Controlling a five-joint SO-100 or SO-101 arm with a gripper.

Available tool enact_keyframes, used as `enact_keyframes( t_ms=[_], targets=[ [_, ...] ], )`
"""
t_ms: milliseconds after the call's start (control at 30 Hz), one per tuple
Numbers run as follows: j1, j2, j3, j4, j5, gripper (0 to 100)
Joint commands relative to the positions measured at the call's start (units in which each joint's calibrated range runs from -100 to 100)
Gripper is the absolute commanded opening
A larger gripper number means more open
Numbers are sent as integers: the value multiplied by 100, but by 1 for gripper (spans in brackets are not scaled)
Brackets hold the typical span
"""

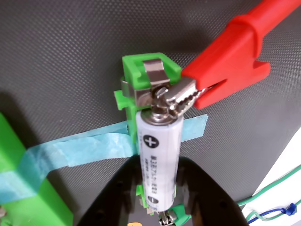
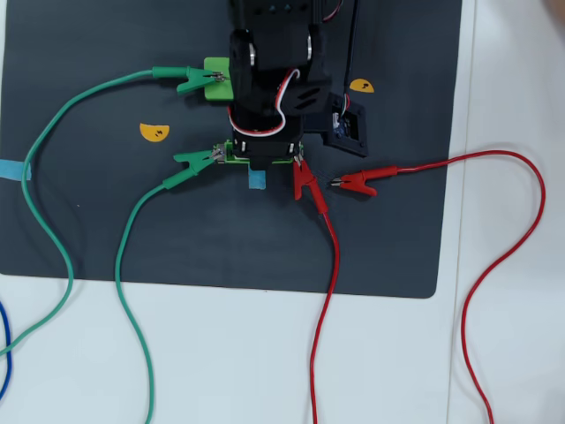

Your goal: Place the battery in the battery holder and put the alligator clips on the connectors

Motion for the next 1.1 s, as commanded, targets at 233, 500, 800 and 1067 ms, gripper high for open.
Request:
enact_keyframes(
  t_ms=[233, 500, 800, 1067],
  targets=[
    [238, -34, -251, -10, 27, 3],
    [248, -51, -181, 7, 188, 25],
    [197, -655, -163, 420, 178, 17],
    [167, -1599, 267, 523, 178, 1]
  ],
)
